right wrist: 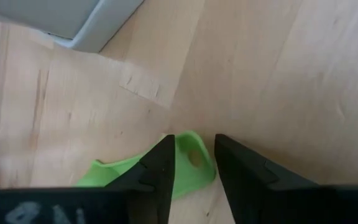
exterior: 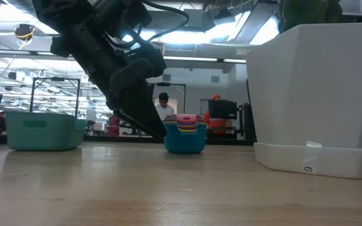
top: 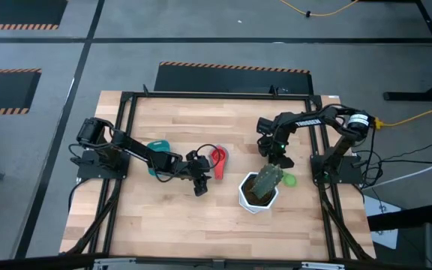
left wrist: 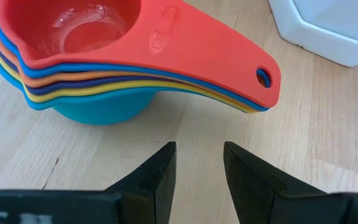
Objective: Nest measuring cups in basket
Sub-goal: Stack the green measuring cup on top of the red measuring cup
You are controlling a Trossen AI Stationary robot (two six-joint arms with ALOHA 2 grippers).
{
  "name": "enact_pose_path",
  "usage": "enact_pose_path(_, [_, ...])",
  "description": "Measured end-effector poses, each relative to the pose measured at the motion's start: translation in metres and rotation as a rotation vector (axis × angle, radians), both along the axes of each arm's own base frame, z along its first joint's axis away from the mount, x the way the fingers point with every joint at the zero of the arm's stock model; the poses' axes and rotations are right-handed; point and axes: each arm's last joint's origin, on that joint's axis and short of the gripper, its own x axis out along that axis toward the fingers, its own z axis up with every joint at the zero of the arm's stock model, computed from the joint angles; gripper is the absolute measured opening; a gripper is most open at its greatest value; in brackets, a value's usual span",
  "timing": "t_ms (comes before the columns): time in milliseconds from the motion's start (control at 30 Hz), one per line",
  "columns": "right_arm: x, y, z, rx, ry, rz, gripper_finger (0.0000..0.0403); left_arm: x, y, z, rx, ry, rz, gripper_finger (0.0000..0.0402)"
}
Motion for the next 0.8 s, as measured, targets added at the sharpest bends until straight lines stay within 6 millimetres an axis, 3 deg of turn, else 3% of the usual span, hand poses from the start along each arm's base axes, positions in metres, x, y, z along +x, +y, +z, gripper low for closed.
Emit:
enact_pose_path(400, [-0.0003, 0.0003, -0.0011, -0.004, 0.005, 0.002, 0.0046, 0.0, 0.0, 0.0, 0.001, 0.0, -0.001, 0.0128])
enact_pose_path(800, [0.0026, -0.0014, 0.0042, -0.015, 0.032, 0.004, 0.0037, 0.0, -0.0001, 0.0, 0.001, 0.0, -0.001, 0.0128])
